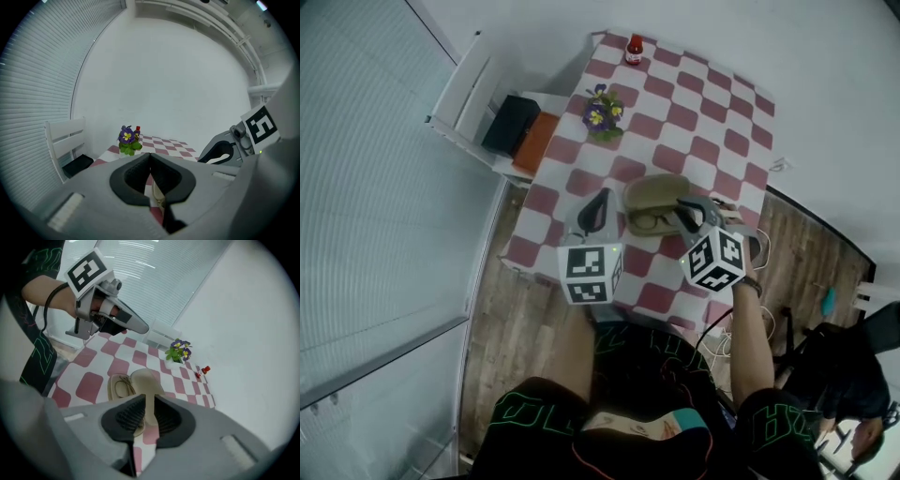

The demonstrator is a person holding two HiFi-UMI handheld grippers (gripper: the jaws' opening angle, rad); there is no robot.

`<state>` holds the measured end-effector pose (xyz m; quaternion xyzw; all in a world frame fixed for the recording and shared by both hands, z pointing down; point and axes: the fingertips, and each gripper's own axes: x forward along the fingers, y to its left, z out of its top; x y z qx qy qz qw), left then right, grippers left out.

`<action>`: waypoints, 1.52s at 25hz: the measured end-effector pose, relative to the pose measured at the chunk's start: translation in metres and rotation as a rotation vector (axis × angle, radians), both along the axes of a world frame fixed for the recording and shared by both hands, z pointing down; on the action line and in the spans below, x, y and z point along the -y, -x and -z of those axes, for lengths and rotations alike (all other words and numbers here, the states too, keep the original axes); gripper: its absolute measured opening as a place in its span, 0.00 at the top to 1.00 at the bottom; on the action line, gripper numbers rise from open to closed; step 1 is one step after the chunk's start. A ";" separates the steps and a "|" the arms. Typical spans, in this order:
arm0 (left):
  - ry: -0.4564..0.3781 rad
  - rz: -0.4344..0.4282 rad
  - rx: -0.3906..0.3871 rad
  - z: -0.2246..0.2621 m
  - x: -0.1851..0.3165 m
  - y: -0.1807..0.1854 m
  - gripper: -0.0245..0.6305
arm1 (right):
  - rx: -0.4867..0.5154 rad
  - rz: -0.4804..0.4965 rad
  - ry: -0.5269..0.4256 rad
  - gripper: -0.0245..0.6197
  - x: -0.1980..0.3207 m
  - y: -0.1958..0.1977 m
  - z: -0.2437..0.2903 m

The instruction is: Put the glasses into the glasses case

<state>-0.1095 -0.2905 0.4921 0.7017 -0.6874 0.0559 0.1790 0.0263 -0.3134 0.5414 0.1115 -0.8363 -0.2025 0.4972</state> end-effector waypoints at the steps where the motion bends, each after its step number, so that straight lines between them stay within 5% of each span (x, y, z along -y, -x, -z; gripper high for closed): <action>1: -0.007 -0.006 0.004 0.004 0.002 -0.002 0.95 | 0.019 -0.014 0.002 0.86 0.003 -0.001 0.005; 17: -0.161 -0.087 0.004 0.077 0.037 -0.037 0.95 | 0.328 -0.222 -0.033 0.86 0.047 -0.030 0.081; 23: -0.208 -0.100 0.097 0.110 0.057 -0.040 0.95 | 0.509 -0.324 -0.125 0.87 0.079 -0.047 0.146; 31: -0.307 -0.145 0.111 0.167 0.083 -0.062 0.95 | 0.874 -0.626 -0.183 0.92 0.100 -0.105 0.210; 34: -0.337 -0.169 0.130 0.184 0.093 -0.077 0.95 | 0.935 -0.706 -0.183 0.95 0.100 -0.121 0.210; 38: -0.302 -0.199 0.250 0.175 0.094 -0.094 0.95 | 0.937 -0.773 -0.230 0.95 0.095 -0.135 0.207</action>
